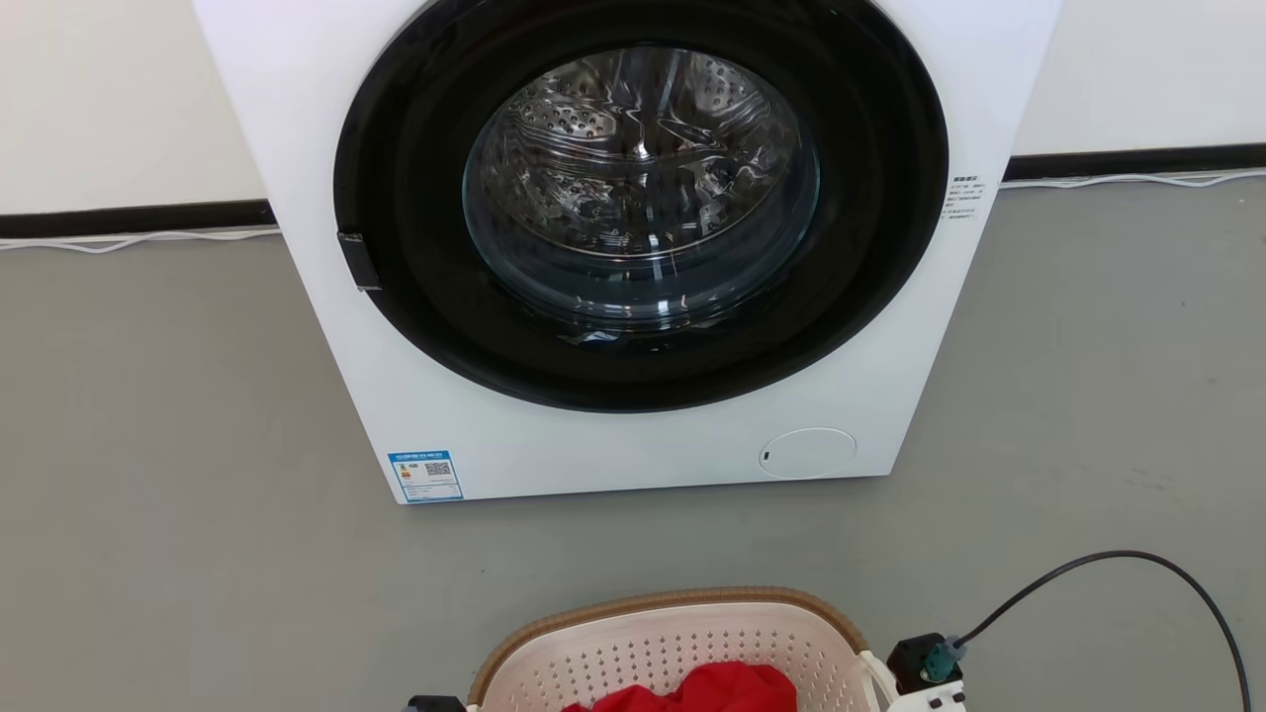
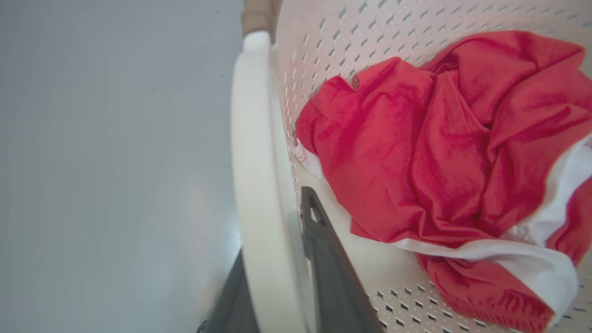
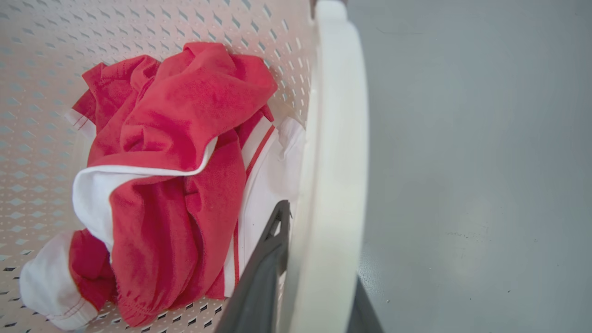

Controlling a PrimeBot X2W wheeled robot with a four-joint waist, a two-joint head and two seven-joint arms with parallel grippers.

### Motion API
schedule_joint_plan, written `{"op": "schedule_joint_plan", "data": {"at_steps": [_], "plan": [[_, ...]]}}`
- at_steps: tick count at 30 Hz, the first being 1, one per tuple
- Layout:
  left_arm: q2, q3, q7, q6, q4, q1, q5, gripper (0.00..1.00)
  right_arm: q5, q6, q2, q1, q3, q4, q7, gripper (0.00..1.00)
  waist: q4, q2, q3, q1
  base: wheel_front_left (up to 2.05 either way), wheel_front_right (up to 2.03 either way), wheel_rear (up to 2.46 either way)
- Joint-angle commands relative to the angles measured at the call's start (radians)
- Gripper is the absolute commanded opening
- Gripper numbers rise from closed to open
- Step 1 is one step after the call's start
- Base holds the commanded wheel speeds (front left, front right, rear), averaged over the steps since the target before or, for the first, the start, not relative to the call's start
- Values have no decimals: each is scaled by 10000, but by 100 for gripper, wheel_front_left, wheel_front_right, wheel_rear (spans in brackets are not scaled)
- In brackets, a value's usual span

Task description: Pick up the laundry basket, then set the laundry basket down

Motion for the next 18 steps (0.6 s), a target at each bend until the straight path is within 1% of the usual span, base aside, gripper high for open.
{"op": "schedule_joint_plan", "data": {"at_steps": [1, 18], "plan": [[7, 77, -198, -32, -167, -347, -70, 0, 62, 165, 212, -143, 222, -233, -117, 0, -7, -1, -2, 0, 0, 0, 0], [7, -425, -356, -23, 43, -480, -582, 0, 315, 165, 212, -186, 426, -145, -199, 0, -73, -1, -23, 0, 0, 0, 0]]}}
